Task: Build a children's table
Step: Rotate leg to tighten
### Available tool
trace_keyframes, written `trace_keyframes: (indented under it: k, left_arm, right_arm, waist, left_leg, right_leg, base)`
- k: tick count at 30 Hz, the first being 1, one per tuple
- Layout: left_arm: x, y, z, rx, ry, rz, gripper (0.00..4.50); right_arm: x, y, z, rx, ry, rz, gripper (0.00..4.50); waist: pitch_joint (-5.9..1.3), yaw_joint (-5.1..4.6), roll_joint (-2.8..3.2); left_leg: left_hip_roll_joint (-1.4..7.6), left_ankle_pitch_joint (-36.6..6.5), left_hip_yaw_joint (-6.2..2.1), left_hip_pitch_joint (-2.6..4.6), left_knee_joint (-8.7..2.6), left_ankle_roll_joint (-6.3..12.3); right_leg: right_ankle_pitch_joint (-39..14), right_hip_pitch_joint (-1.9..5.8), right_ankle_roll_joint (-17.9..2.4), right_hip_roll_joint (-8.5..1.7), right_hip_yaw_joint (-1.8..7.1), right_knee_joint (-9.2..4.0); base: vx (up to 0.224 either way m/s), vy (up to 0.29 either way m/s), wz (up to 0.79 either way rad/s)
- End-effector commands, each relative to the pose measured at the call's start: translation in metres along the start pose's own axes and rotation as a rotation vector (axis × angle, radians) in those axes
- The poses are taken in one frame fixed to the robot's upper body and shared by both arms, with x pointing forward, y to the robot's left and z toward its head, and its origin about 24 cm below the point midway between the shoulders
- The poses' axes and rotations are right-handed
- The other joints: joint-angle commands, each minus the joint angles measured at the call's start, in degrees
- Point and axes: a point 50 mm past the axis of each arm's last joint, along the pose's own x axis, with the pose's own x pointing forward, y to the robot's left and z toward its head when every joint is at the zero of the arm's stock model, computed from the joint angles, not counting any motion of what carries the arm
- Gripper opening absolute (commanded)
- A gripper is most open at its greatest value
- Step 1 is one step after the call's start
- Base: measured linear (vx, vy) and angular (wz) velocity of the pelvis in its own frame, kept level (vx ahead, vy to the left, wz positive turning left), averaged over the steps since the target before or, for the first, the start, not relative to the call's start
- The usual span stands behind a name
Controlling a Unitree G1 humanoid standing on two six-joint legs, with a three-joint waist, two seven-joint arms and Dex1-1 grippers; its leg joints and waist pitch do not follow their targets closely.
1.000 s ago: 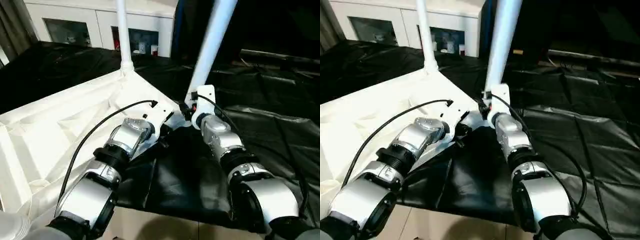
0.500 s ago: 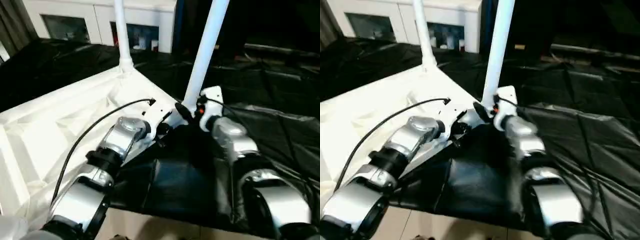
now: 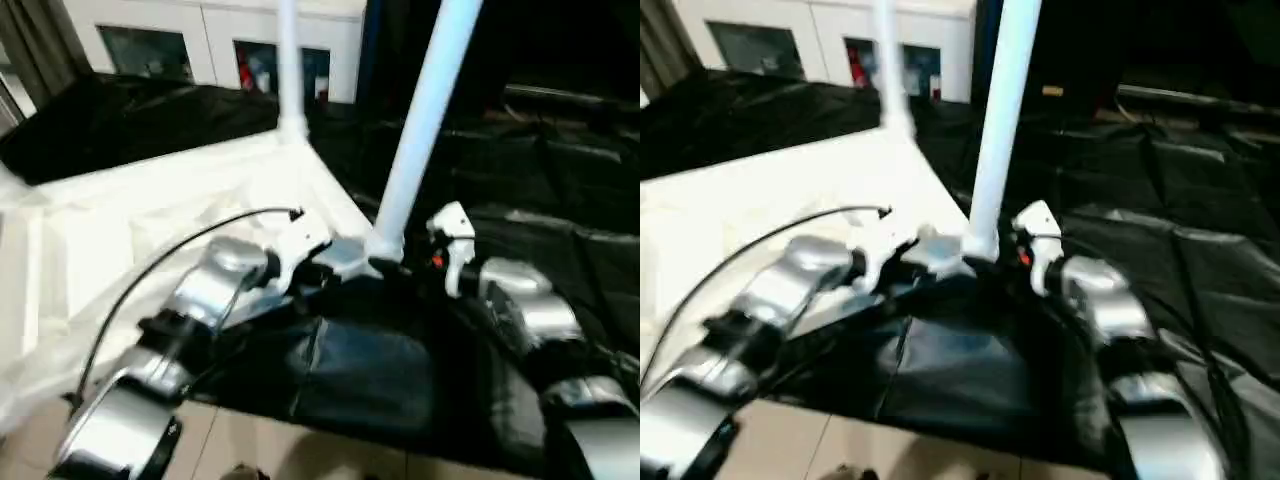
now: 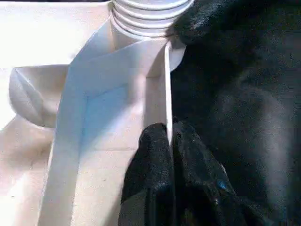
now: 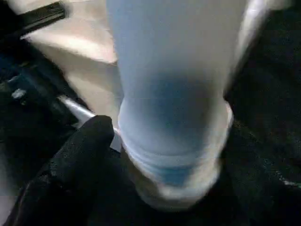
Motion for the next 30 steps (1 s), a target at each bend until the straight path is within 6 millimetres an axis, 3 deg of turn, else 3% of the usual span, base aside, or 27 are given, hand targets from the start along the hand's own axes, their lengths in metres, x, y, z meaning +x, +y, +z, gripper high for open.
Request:
trace_keyframes:
  k: [1,2,8,12,21,27,30]
  left_arm:
    - [0.004,-0.013,0.020,0.097,-0.070,-0.142,0.00]
    - [0.003,-0.013,0.019,0.096,-0.070,-0.144,0.00]
    - [-0.006,-0.015,0.015,0.116,-0.053,-0.178,0.00]
    - [-0.010,-0.016,0.013,0.120,-0.046,-0.186,0.00]
    - [-0.012,-0.014,0.011,0.118,-0.036,-0.177,0.00]
    - [-0.007,-0.008,0.009,0.073,-0.042,-0.082,0.00]
    - [-0.001,0.000,0.011,0.022,-0.056,0.034,0.00]
  right_arm:
    - [0.000,0.011,0.000,-0.020,0.021,0.113,3.84]
    - [0.000,0.012,-0.001,-0.024,0.024,0.117,3.84]
    - [-0.008,0.022,0.001,-0.032,0.012,0.205,3.84]
    - [-0.008,0.026,0.002,-0.038,0.004,0.225,3.84]
    - [-0.002,0.031,-0.005,-0.001,0.014,0.231,3.05]
    - [0.011,0.034,-0.020,0.051,0.036,0.105,2.81]
    - [0.024,0.029,-0.029,0.102,0.046,-0.076,2.81]
  waist:
    - [-4.91,0.03,0.05]
    - [-4.84,0.23,0.28]
    - [-4.52,0.29,0.30]
    - [-4.68,0.31,0.36]
    - [-5.14,0.47,0.51]
    - [-5.08,0.23,0.56]
    - [-4.79,-0.44,0.71]
  left_leg:
    - [2.77,-4.20,-0.90,0.85,-2.50,7.33]
    - [2.83,-4.78,-0.78,1.03,-2.52,6.80]
    - [2.73,-9.13,-1.02,1.04,-2.77,3.13]
    - [2.57,-8.15,-1.00,1.01,-2.65,3.01]
    - [2.39,-5.29,-1.03,0.75,-2.17,4.08]
    - [2.25,-6.41,-1.10,0.81,-2.20,3.11]
    - [2.10,-8.51,-1.13,0.87,-2.36,1.67]
  right_leg:
    - [2.99,3.79,-15.80,-4.82,2.92,-2.63]
    - [1.87,3.35,-15.62,-4.73,2.88,-2.79]
    - [-6.88,3.32,-13.34,-4.84,2.95,-3.55]
    - [-5.45,3.27,-13.35,-4.68,2.97,-3.34]
    - [-0.50,3.47,-14.10,-4.59,2.81,-2.61]
    - [-2.53,3.44,-13.64,-4.65,2.81,-2.84]
    - [-6.55,3.31,-13.15,-4.71,2.76,-3.38]
  base:
    - [0.000,0.000,0.00]
    - [0.000,0.000,0.00]
    - [0.000,0.000,0.00]
    - [0.000,0.000,0.00]
    - [0.000,0.000,0.00]
    - [0.000,0.000,0.00]
    - [0.000,0.000,0.00]
